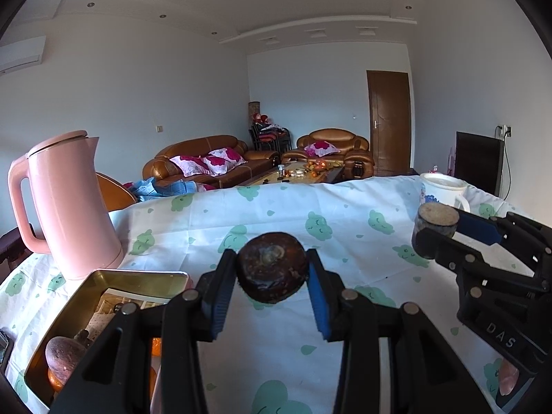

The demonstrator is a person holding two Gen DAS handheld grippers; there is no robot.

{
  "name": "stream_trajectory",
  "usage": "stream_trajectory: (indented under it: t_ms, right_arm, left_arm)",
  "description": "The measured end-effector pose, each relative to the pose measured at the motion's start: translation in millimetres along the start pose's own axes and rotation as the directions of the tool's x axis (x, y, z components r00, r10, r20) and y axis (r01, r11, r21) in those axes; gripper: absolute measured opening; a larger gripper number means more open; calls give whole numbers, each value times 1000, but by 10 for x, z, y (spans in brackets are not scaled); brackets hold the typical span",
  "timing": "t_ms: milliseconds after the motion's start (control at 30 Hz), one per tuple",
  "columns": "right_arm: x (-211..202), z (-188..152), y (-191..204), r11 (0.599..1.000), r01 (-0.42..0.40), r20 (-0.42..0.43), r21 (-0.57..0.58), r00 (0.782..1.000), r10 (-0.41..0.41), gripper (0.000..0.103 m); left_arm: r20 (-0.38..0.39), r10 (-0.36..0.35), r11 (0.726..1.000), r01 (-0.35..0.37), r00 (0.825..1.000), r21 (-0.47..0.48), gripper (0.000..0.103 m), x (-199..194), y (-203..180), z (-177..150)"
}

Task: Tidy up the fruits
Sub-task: 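Lift and carry both cakes toward the tin box with both tools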

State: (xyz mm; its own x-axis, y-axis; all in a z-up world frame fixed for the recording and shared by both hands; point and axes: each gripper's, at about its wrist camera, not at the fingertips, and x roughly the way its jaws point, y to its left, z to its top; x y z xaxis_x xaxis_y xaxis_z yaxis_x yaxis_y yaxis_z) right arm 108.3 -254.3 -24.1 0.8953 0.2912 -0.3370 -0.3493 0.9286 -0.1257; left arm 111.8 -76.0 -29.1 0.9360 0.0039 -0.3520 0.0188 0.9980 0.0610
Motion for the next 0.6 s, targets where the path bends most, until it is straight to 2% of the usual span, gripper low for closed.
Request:
stream_trajectory:
  t_ms: [300,600]
  right_arm:
    - [-41,2,-6,1000,7,20,15,1000,-7,40]
    - [-102,1,36,999,-25,29,31,999,24,40]
  left_arm:
    - [-2,-2,1000,2,1000,-1,42,-13,9,-5]
    - [-2,-18,1000,18,1000,-8,42,-94,78,-29]
